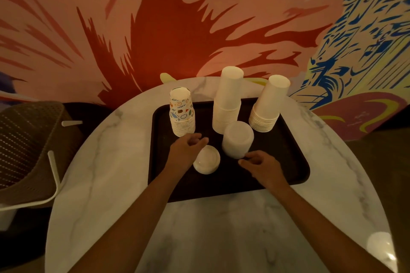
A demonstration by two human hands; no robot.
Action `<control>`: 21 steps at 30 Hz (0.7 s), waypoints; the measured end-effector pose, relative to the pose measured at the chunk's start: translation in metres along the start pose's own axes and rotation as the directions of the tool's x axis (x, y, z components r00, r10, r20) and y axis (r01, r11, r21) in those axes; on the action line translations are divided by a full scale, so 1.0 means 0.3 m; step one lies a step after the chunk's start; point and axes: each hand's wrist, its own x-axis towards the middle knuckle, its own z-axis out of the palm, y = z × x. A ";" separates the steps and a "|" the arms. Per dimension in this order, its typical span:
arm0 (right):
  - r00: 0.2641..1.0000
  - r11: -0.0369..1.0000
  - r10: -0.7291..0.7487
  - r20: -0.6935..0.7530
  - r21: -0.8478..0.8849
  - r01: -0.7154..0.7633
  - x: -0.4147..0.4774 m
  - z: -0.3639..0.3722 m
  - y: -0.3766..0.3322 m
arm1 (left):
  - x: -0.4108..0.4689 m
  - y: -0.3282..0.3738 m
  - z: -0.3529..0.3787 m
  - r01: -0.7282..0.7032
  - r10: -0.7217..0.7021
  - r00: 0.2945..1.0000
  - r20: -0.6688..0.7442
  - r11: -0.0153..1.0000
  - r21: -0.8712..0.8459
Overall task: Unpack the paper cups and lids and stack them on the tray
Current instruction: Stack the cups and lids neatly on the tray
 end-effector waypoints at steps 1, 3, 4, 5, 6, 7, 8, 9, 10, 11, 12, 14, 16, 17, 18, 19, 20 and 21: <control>1.000 0.999 0.005 -0.022 0.034 -0.004 0.009 -0.028 0.009 | 0.004 0.025 0.011 0.002 -0.001 1.000 0.021 1.000 -0.023; 0.998 0.995 0.022 -0.062 0.102 -0.015 0.035 -0.072 0.020 | 0.020 0.066 0.041 0.020 -0.016 0.998 0.068 0.998 -0.056; 0.997 0.990 0.034 -0.069 0.142 -0.024 0.050 -0.087 0.020 | 0.031 0.082 0.058 0.033 -0.027 0.996 0.089 0.997 -0.063; 0.997 0.980 0.051 -0.063 0.195 -0.038 0.066 -0.097 0.015 | 0.043 0.095 0.075 0.047 -0.040 0.994 0.104 0.997 -0.067; 0.996 0.964 0.077 -0.043 0.258 -0.063 0.081 -0.102 0.005 | 0.053 0.105 0.092 0.065 -0.056 0.992 0.117 0.995 -0.072; 0.995 0.942 0.104 -0.012 0.322 -0.094 0.096 -0.104 -0.008 | 0.063 0.112 0.109 0.083 -0.072 0.989 0.130 0.993 -0.079; 0.992 0.921 0.127 0.018 0.368 -0.125 0.112 -0.103 -0.019 | 0.072 0.117 0.125 0.098 -0.086 0.986 0.140 0.992 -0.080; 0.988 0.907 0.146 0.045 0.393 -0.152 0.129 -0.098 -0.030 | 0.080 0.123 0.139 0.103 -0.092 0.985 0.147 0.992 -0.071; 0.985 0.897 0.160 0.069 0.406 -0.174 0.144 -0.092 -0.037 | 0.087 0.129 0.151 0.102 -0.092 0.984 0.152 0.993 -0.056; 0.981 0.886 0.171 0.091 0.422 -0.193 0.157 -0.087 -0.043 | 0.096 0.133 0.162 0.100 -0.093 0.984 0.152 0.994 -0.040; 0.977 0.871 0.181 0.111 0.443 -0.212 0.169 -0.081 -0.046 | 0.104 0.139 0.170 0.105 -0.100 0.983 0.151 0.994 -0.026; 0.970 0.845 0.192 0.149 0.477 -0.241 0.191 -0.073 -0.041 | 0.121 0.142 0.186 0.125 -0.125 0.980 0.154 0.992 0.013; 0.961 0.829 0.202 0.187 0.490 -0.270 0.208 -0.067 -0.031 | 0.133 0.137 0.205 0.142 -0.154 0.974 0.169 0.987 0.079; 0.955 0.824 0.212 0.207 0.487 -0.288 0.215 -0.065 -0.025 | 0.137 0.134 0.215 0.157 -0.173 0.970 0.171 0.982 0.101; 0.949 0.821 0.222 0.224 0.481 -0.306 0.220 -0.064 -0.018 | 0.139 0.132 0.225 0.178 -0.195 0.966 0.170 0.978 0.108; 0.944 0.820 0.231 0.236 0.474 -0.319 0.222 -0.065 -0.012 | 0.142 0.130 0.236 0.196 -0.211 0.964 0.164 0.975 0.106; 0.942 0.822 0.234 0.239 0.468 -0.323 0.223 -0.069 -0.005 | 0.143 0.131 0.246 0.208 -0.222 0.962 0.157 0.973 0.105; 0.944 0.826 0.233 0.234 0.465 -0.319 0.225 -0.077 0.002 | 0.143 0.132 0.256 0.217 -0.232 0.961 0.153 0.970 0.109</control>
